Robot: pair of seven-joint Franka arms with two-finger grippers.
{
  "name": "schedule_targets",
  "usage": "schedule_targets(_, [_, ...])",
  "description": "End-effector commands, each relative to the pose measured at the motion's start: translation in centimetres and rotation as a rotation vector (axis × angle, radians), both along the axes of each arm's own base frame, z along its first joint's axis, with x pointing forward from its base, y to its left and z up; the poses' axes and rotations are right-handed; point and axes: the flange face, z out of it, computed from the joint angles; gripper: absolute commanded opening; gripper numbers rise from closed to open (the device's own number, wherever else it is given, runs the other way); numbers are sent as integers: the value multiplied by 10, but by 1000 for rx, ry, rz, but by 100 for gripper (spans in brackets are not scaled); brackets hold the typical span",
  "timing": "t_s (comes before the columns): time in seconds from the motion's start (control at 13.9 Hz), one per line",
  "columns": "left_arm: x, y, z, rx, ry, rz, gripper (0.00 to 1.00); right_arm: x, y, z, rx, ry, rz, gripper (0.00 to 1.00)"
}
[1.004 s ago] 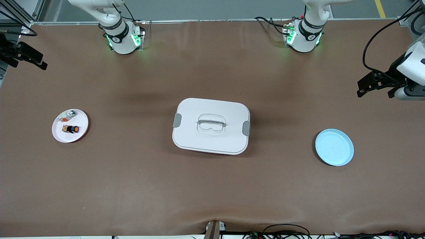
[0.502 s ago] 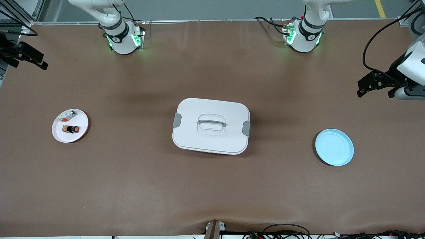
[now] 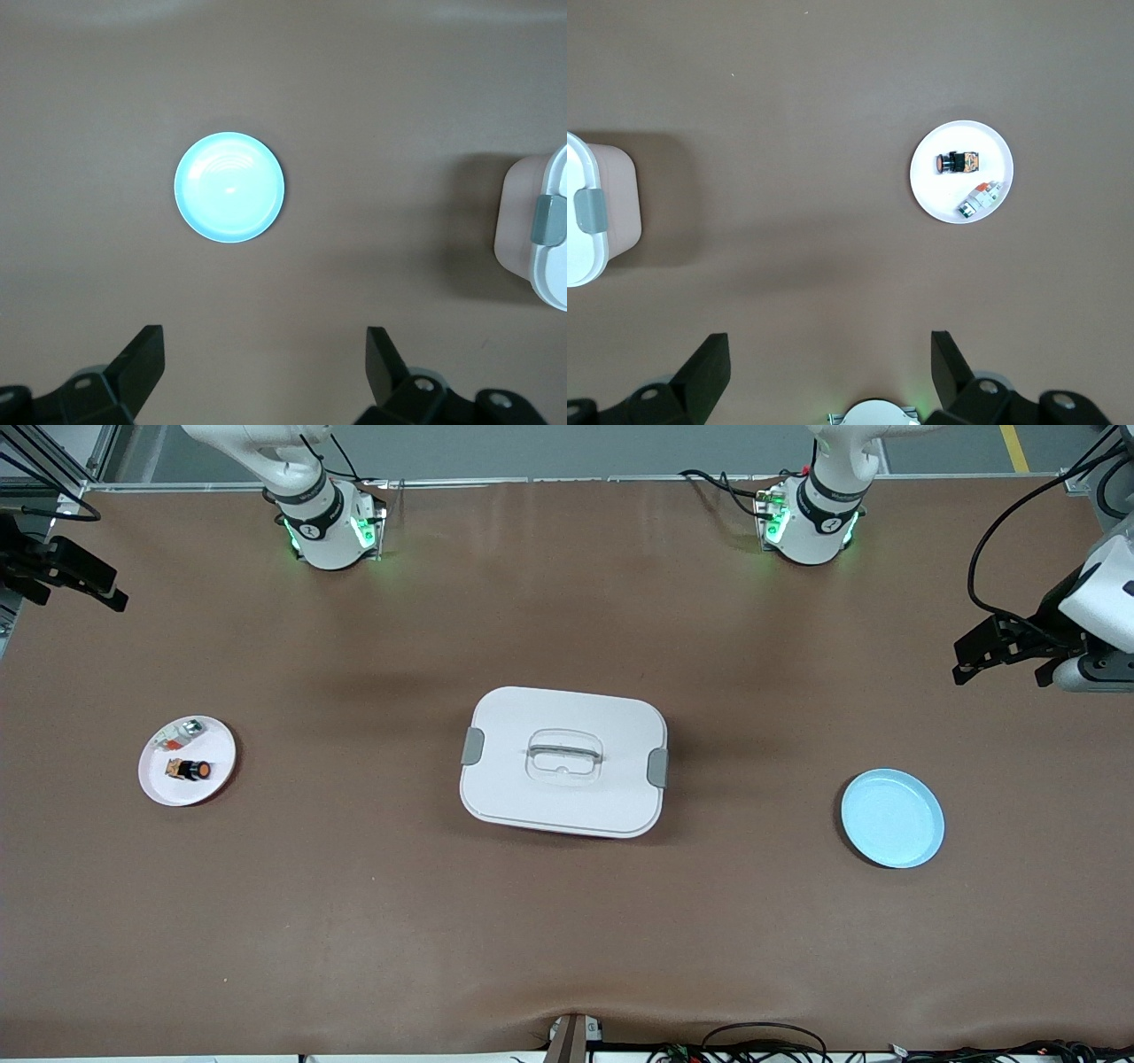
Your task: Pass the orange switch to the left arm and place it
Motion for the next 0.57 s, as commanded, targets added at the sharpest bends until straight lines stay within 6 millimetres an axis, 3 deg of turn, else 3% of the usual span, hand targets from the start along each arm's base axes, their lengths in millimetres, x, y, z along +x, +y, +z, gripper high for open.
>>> schedule_targets(0.0, [-4,-1,6,-5,-3,10,100,-7,-1,4,9,-10,5,100])
schedule_targets(0.5, [-5,-2,6,-4,5,9,100,-5,-2,6,8,-29,5,100])
